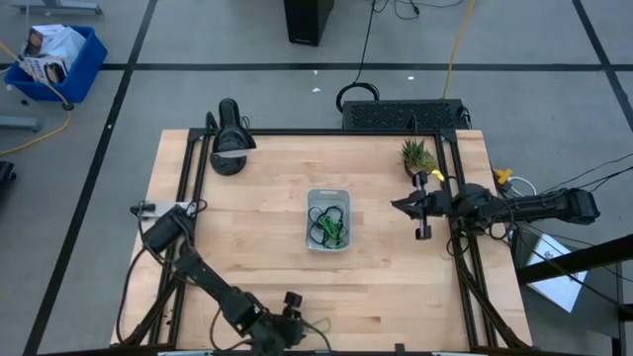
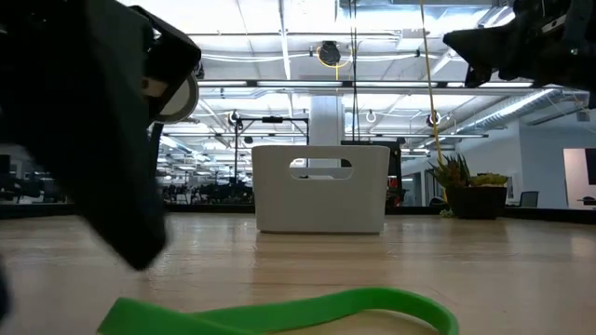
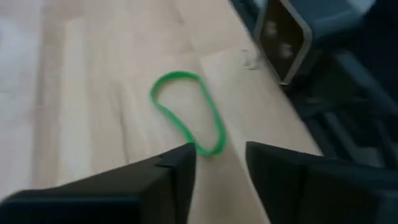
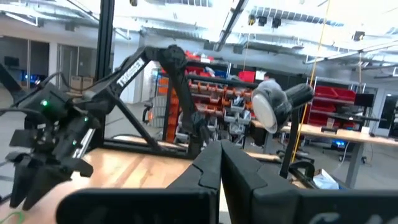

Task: Pick and place rubber bands into bin
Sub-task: Put the green rubber band into the gray bin

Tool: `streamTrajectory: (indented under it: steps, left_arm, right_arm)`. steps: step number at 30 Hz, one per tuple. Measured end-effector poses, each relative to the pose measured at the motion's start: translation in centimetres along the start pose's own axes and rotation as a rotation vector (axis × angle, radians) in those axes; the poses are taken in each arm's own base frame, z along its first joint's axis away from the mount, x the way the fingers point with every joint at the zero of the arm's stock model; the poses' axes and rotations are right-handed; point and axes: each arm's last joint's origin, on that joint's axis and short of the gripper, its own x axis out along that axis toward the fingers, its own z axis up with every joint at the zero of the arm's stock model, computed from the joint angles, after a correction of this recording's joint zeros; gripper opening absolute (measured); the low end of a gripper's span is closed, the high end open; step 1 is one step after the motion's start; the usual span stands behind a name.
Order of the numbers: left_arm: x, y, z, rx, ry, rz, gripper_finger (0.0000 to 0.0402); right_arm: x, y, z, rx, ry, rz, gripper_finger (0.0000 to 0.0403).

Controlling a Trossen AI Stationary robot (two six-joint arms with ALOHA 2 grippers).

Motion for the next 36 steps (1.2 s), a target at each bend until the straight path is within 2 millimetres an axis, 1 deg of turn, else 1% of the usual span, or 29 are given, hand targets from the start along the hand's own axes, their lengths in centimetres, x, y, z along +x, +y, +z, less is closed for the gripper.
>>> streamTrajectory:
  steps: [4,7,10,14,18,22,26,29,32,34,36]
  left_arm:
    - [0.2,-0.1,0.0,0.021,-0.009,0.034,0.0199]
    - [0.2,-0.1,0.0,0.022,-0.007,0.036,0.0226]
    - [0.3,0.0,0.1,0.02,-0.002,0.023,0.0237]
    - [0.4,0.3,0.1,0.033,0.0,0.031,0.0236]
    - [0.7,0.9,0.1,0.065,0.007,0.041,0.0224]
    - [1.9,1.2,-0.4,0.066,0.026,0.02,0.0211]
    - [3.3,1.1,-1.2,0.054,0.025,-0.015,0.0201]
    - [3.6,1.0,-1.5,0.052,0.023,-0.016,0.0188]
    - [3.6,0.9,-1.5,0.052,0.027,-0.032,0.016]
    - [3.7,0.9,-1.6,0.047,0.033,-0.05,0.0127]
    - [3.7,0.8,-1.6,0.035,0.037,-0.068,0.0081]
  right_arm:
    - [0.0,0.0,0.1,-0.001,-0.011,-0.001,0.0004]
    - [0.0,0.0,0.1,-0.001,-0.011,-0.001,0.0004]
    - [0.0,0.0,0.1,-0.002,-0.012,-0.001,0.0004]
    - [0.0,0.0,0.1,0.0,-0.009,-0.001,0.0004]
    - [0.0,0.0,-0.1,0.018,0.005,0.001,0.0004]
    - [0.0,0.0,-0.2,0.024,0.017,0.002,0.0004]
    - [0.0,0.0,-0.2,0.032,0.021,0.002,0.0004]
    - [0.0,0.0,-0.2,0.032,0.023,0.003,0.0004]
    - [0.0,0.0,-0.3,0.03,0.025,0.003,0.0004]
    - [0.0,0.0,-0.3,0.028,0.025,0.003,0.0004]
    - [0.0,0.0,-0.3,0.027,0.025,0.003,0.0004]
